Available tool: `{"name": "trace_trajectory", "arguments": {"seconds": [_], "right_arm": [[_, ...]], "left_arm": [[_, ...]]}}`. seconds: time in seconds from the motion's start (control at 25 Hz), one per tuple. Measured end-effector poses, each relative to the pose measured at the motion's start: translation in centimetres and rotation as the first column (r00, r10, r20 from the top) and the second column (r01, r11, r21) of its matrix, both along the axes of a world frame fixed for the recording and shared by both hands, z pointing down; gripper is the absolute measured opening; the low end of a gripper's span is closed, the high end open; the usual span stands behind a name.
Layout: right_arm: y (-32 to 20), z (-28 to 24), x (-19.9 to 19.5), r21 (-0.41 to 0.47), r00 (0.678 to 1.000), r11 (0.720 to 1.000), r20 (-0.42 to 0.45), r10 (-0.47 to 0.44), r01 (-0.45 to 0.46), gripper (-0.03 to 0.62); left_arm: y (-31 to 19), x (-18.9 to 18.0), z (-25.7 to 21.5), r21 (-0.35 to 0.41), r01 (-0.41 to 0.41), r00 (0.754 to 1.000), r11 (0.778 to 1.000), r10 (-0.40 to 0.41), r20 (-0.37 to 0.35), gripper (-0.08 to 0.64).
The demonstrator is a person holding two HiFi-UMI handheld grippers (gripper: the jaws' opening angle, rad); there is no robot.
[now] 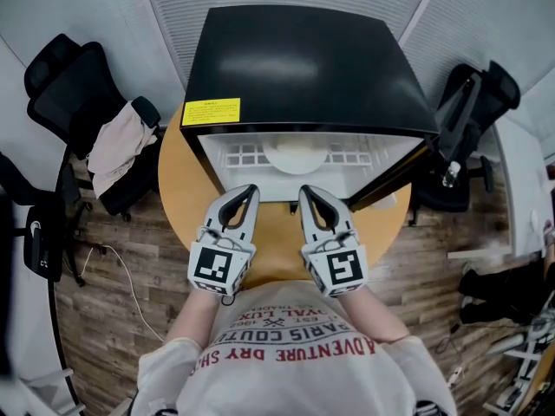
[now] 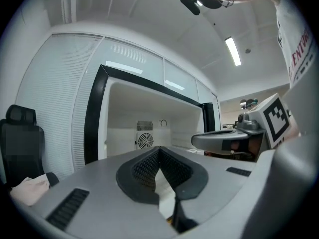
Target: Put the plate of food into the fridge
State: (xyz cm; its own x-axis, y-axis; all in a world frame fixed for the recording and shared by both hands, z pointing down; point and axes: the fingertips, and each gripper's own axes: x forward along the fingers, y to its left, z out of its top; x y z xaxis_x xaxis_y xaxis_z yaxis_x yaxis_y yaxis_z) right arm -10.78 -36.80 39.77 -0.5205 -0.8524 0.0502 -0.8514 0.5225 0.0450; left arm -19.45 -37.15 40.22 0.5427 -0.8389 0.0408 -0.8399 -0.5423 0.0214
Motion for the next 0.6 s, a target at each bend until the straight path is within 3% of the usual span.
{"name": "trace_trajectory", "arguments": {"seconds": [0.2,0.6], "right_arm": [[-0.3,-1.0,0.3,0.047,1.000,0.998,-0.010,-0.029,0.029,0.026],[-1.5,0.1,0.7,0.011,0.998,0.999,-0.045,-0.049,0.050,0.028]], "left_arm": [[-0.2,0.8,-0.9,0.034,-0.024,1.000,0.999,0.023,0.014,0.026],[-1.4,1.9,-0.9,0.047,-0.033,0.999,0.998,0.031,0.042,0.026]]}}
